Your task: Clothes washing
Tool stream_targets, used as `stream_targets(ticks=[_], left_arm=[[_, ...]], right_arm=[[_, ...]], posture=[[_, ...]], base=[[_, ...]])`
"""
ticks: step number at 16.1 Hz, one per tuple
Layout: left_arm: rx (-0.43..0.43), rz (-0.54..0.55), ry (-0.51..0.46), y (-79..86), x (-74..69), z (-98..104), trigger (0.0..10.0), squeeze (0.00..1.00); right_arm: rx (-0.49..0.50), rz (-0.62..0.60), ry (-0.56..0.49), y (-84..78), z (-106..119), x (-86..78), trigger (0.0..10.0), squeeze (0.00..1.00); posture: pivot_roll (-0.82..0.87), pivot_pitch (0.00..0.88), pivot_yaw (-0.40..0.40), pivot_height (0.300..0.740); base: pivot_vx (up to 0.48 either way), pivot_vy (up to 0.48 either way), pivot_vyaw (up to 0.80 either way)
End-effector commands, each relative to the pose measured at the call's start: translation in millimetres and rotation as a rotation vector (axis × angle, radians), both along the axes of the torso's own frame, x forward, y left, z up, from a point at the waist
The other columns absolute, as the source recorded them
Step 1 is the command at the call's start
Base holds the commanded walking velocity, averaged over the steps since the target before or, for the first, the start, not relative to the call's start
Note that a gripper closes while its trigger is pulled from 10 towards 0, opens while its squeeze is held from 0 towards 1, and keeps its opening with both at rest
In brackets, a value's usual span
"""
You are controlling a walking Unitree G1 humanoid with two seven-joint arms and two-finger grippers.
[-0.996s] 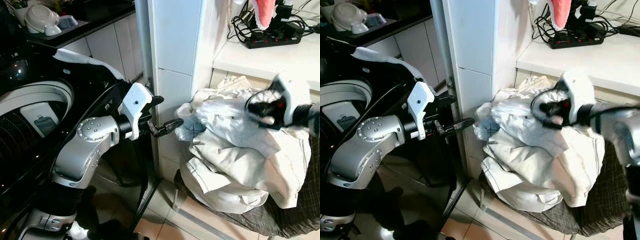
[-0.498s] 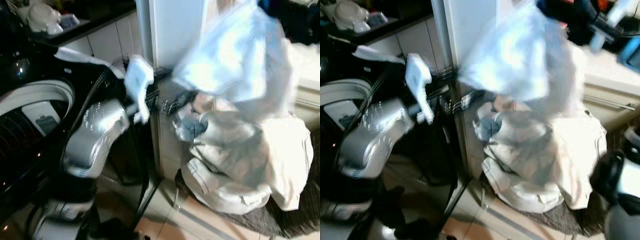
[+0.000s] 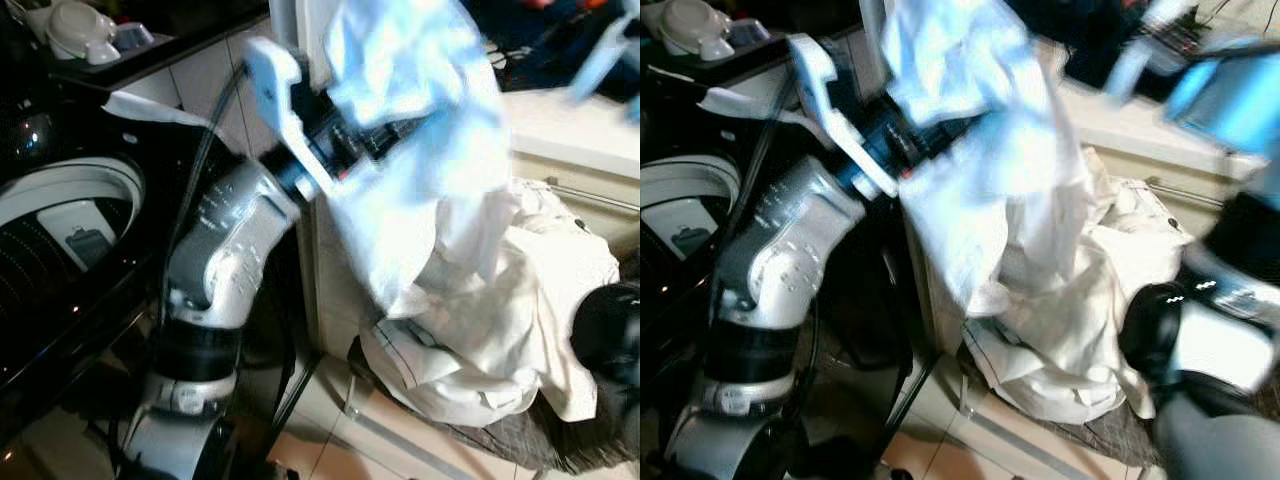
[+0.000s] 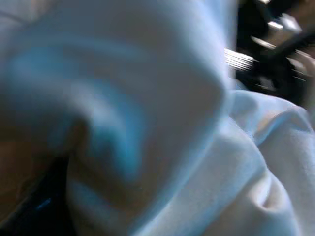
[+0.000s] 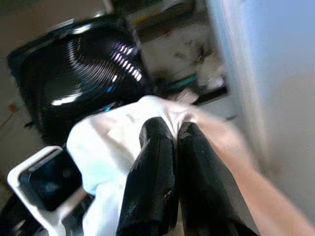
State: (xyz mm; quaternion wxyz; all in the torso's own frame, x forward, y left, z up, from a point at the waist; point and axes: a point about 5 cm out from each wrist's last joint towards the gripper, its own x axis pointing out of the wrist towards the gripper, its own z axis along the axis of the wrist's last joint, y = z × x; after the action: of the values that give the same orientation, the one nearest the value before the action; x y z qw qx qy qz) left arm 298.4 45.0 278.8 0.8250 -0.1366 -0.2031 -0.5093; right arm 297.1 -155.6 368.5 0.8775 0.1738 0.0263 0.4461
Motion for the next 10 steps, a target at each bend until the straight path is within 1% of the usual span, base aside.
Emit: stream_targets(ticks=[1, 2, 3, 4, 5, 6, 7, 8, 9, 10], left_arm=[[0.003, -0.073, -0.035, -6.3, -9.3, 6, 10.0, 1.00], [0.002, -0.132, -0.037, -10.5, -15.3, 6, 10.0, 1.00], [0.056, -0.173, -0.045, -18.6, -21.2, -1, 10.0, 0.54], [0.077, -0.163, -0.043, -22.2, -20.7, -4, 10.0, 0.24], [0.078, -0.124, -0.038, -23.7, -16.3, -5, 10.0, 0.00], [0.106, -0.032, -0.020, -22.9, -5.6, -8, 10.0, 0.00], [0.117, 0.000, -0.014, -21.7, -1.8, -9, 10.0, 0.00], [0.124, 0.065, 0.030, -18.2, 6.5, -11, 8.6, 0.00], [0.119, 0.102, 0.043, -14.5, 11.2, -10, 0.0, 0.00], [0.101, 0.151, 0.052, -7.7, 17.6, -8, 0.0, 0.00]], right_arm=[[-0.015, 0.022, -0.006, 3.4, 0, -4.2, 0.0, 0.00], [-0.012, 0.028, 0.006, 4.9, -2, -4.5, 0.0, 0.00], [0.009, 0.051, 0.012, 10.1, -3, -5.5, 0.0, 0.00], [0.013, 0.063, 0.012, 13.7, -3, -6.7, 0.0, 0.00], [0.013, 0.075, 0.012, 17.0, -4, -8.3, 0.0, 0.00], [0.013, 0.081, 0.012, 19.4, -5, -10.0, 0.0, 0.00], [0.013, 0.080, 0.012, 19.6, -5, -10.4, 0.0, 0.00], [0.011, 0.077, 0.011, 19.6, -5, -10.9, 0.0, 0.00], [0.011, 0.072, 0.011, 19.1, -5, -11.2, 0.0, 0.00], [0.012, 0.062, 0.009, 17.5, -4, -11.7, 0.0, 0.00]], posture=[[-0.09, 0.000, 0.053, 0.740], [-0.09, 0.000, 0.053, 0.740], [-0.09, 0.000, 0.053, 0.740], [-0.09, 0.000, 0.053, 0.740], [-0.09, 0.000, 0.053, 0.740], [-0.09, 0.000, 0.053, 0.740], [-0.09, 0.000, 0.062, 0.740], [-0.09, 0.000, 0.062, 0.740], [-0.09, 0.000, 0.062, 0.740], [-0.10, 0.000, 0.066, 0.740]], base=[[0.000, 0.000, 0.00], [0.000, 0.000, 0.00], [0.000, 0.000, 0.00], [0.000, 0.000, 0.00], [0.000, 0.000, 0.00], [0.000, 0.000, 0.00], [0.000, 0.000, 0.00], [0.000, 0.000, 0.00], [0.000, 0.000, 0.00], [0.000, 0.000, 0.00]])
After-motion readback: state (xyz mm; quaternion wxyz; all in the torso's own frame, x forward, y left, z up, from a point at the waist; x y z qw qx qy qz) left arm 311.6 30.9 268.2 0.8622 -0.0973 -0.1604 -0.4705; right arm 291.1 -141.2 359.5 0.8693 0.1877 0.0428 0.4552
